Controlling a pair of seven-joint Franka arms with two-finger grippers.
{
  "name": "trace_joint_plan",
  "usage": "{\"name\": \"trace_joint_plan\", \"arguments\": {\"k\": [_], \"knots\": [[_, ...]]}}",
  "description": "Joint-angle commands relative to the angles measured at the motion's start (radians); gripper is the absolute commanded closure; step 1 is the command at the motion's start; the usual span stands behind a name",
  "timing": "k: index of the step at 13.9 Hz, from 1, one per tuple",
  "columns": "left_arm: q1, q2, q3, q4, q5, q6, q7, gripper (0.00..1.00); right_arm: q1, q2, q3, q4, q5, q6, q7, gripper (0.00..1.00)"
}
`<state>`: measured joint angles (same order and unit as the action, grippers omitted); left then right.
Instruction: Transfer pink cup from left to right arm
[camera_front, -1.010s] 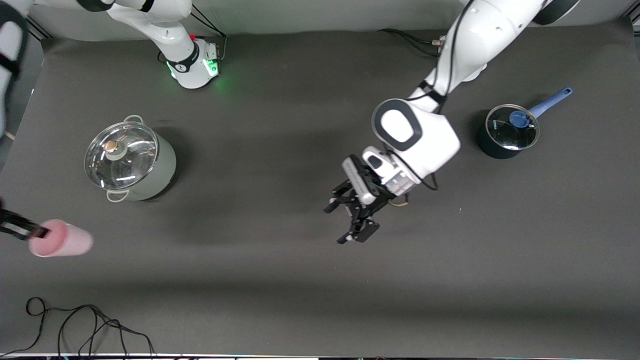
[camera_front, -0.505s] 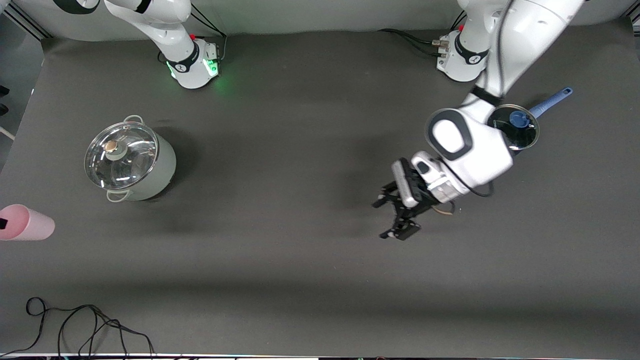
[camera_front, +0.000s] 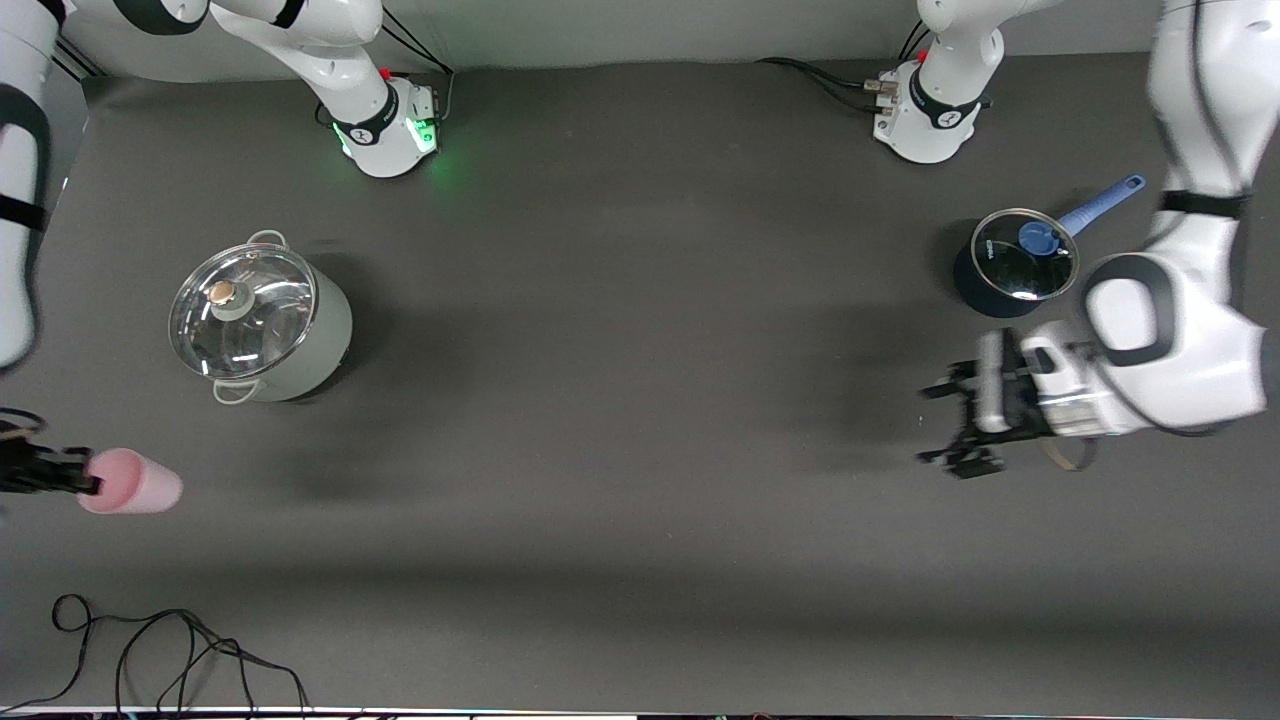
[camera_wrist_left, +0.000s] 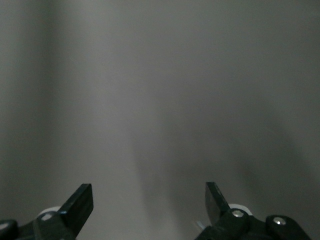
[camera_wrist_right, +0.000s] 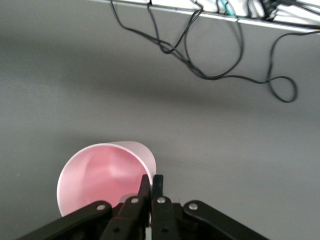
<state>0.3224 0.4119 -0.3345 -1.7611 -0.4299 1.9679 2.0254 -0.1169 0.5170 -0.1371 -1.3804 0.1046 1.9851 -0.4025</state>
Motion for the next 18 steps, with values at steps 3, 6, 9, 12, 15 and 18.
{"name": "trace_joint_plan", "arguments": {"k": [3, 6, 9, 12, 15, 18], "knots": [[-0.025, -0.103, 0.054, 0.066, 0.342, -0.205, -0.389, 0.00, 0.020, 0.125, 0.001, -0.037, 0.017, 0.165, -0.053, 1.00], [-0.028, -0.212, 0.055, 0.072, 0.483, -0.279, -0.699, 0.00, 0.026, 0.196, 0.001, -0.035, 0.017, 0.239, -0.068, 1.00], [-0.036, -0.263, 0.049, 0.109, 0.563, -0.394, -1.177, 0.00, 0.028, 0.221, 0.001, -0.035, 0.017, 0.247, -0.068, 1.00], [-0.029, -0.263, 0.051, 0.155, 0.551, -0.469, -1.625, 0.00, 0.029, 0.251, 0.001, -0.035, 0.018, 0.267, -0.064, 1.00], [-0.042, -0.257, 0.034, 0.219, 0.559, -0.489, -2.026, 0.00, 0.031, 0.255, 0.001, -0.032, 0.018, 0.267, -0.065, 0.89], [-0.031, -0.243, 0.035, 0.258, 0.551, -0.472, -2.085, 0.00, 0.029, 0.250, 0.001, -0.034, 0.017, 0.264, -0.070, 0.23]]}}
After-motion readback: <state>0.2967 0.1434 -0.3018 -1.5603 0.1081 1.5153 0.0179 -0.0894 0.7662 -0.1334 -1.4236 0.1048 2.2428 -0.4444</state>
